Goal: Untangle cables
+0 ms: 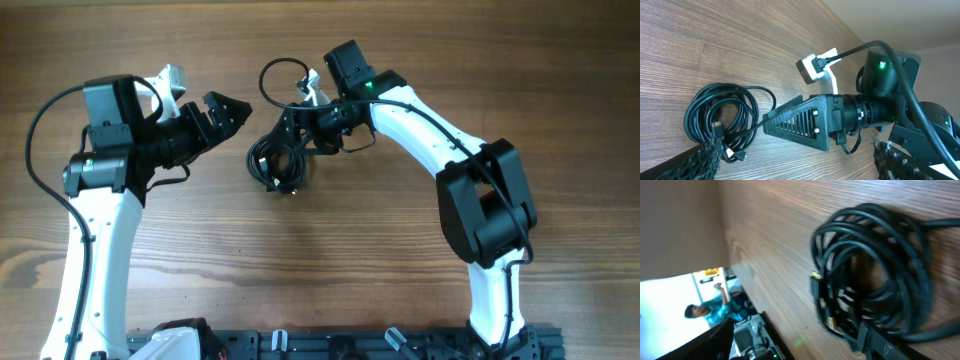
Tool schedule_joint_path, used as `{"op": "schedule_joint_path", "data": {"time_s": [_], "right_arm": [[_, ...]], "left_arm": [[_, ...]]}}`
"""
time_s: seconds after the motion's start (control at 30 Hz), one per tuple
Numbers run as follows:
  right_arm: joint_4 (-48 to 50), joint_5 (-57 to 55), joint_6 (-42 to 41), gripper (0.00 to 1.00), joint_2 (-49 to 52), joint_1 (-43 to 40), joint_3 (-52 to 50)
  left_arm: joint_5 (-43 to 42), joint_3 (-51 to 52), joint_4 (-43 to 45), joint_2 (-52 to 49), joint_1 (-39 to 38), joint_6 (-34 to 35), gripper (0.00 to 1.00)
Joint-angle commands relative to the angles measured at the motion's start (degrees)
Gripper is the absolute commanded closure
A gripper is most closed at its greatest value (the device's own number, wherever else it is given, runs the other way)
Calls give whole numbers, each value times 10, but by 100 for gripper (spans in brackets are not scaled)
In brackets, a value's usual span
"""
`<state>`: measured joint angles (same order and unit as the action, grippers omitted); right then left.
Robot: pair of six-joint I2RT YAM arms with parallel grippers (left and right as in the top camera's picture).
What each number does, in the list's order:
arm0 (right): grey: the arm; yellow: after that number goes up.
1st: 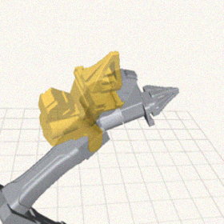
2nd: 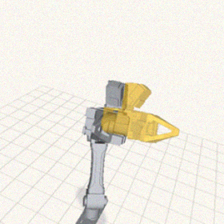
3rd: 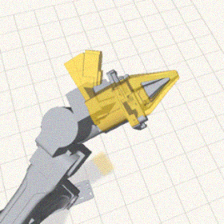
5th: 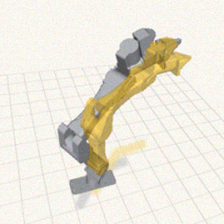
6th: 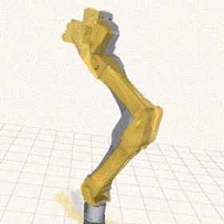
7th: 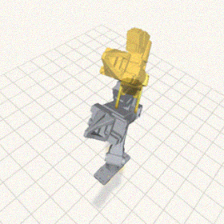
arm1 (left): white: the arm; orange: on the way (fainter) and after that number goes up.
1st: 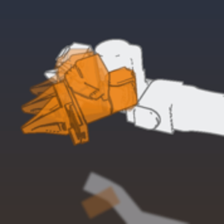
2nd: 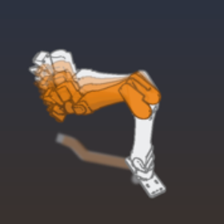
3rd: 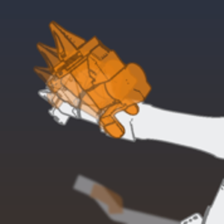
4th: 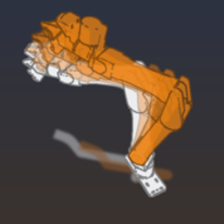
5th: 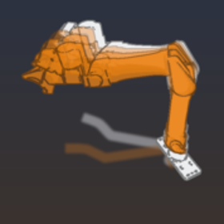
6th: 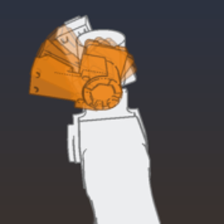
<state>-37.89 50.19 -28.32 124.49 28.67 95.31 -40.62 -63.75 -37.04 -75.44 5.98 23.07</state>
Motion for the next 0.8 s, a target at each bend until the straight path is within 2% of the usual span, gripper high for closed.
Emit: {"op": "schedule_joint_path", "data": {"time_s": [0.0,0.1,0.37,0.53,0.6,0.63,0.77], "right_arm": [[-12,-67,-3,18,-22,-21,14],[-23,-73,3,23,-43,-59,15],[-37,-70,29,20,-134,-162,15],[-77,-103,60,20,-135,-189,14],[-94,-128,63,21,-135,-185,14],[-96,-134,63,22,-134,-179,13],[-96,-164,44,25,-133,-142,4]], "left_arm": [[-6,-10,1,-3,3,1,0],[31,-10,-5,-3,3,1,0],[96,-10,-26,-21,-32,1,2],[148,-10,-17,-86,-108,-20,18],[164,-10,-13,-115,-124,-20,31],[176,-10,-13,-129,-126,-10,34],[217,-10,-21,-156,-107,70,36]]}}
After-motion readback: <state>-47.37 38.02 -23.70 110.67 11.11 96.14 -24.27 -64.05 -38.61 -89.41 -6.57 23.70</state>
